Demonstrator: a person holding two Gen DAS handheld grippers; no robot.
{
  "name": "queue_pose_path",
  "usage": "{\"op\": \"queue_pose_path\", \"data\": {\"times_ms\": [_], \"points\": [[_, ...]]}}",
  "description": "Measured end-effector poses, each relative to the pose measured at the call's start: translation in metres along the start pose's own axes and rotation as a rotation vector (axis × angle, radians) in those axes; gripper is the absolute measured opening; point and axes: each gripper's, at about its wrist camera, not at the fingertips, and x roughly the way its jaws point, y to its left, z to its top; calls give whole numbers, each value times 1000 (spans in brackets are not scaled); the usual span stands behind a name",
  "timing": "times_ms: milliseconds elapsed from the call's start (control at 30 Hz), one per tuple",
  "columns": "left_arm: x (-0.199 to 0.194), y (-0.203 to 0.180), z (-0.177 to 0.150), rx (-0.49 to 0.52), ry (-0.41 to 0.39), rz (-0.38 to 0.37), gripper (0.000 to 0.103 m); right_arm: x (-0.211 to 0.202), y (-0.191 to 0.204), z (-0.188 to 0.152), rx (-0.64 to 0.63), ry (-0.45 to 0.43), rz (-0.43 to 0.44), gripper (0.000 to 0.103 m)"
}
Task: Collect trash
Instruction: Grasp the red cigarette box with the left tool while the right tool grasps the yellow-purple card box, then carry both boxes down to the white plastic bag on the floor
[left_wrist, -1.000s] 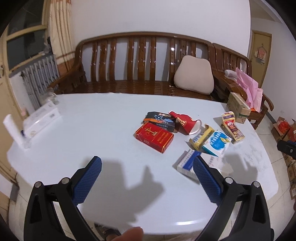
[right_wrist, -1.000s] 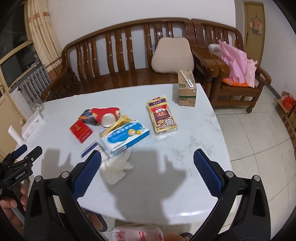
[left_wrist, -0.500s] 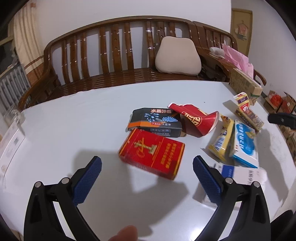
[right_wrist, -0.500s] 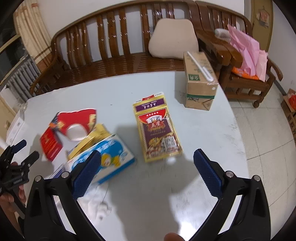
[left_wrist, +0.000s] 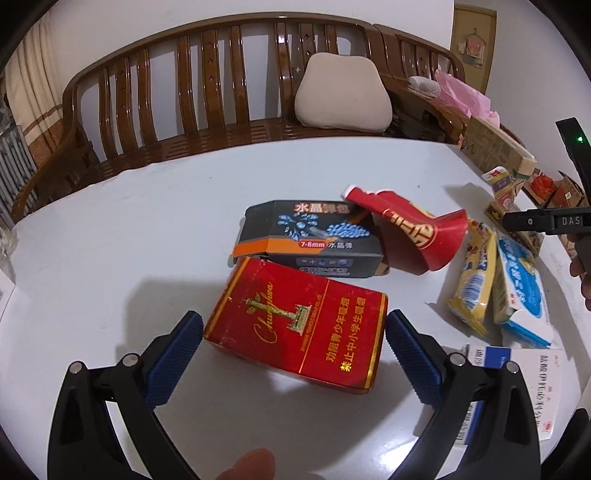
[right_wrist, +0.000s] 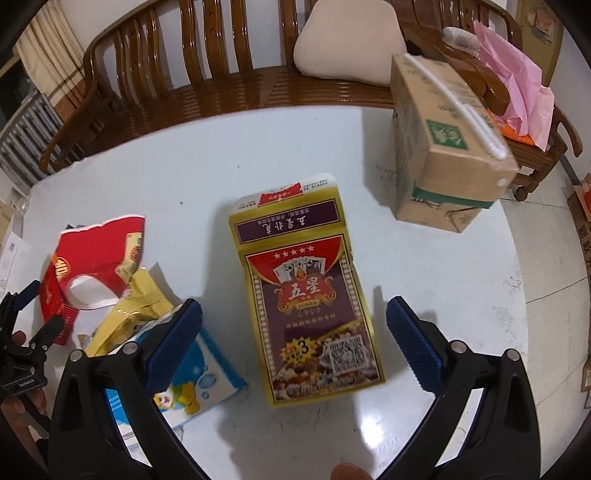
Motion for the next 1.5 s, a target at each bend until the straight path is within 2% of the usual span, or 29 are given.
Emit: {"op": "queue_pose_path", "data": {"times_ms": [133, 433, 633, 733, 767, 1167, 1500], "points": [[10, 0, -2, -3, 50, -17, 96, 7, 1, 0, 2, 17, 9, 98], [11, 1, -2, 10, 55, -19, 96, 7, 4, 2, -8, 24, 2, 97], [10, 0, -2, 12, 58, -21, 91, 5, 10, -1, -46, 17, -57, 83], [9, 0, -3, 7, 59, -17, 91, 3, 9, -2, -56, 7, -90, 64], [8, 0, -4, 8, 58, -18, 91, 2, 8, -2, -52, 2, -91, 62], [-3, 8, -10, -62, 47, -68, 89, 1, 11, -2, -39, 2, -92, 59], [-38, 3, -11, -73, 1, -18, 89, -33, 18, -1, -56, -60, -59, 59]]}}
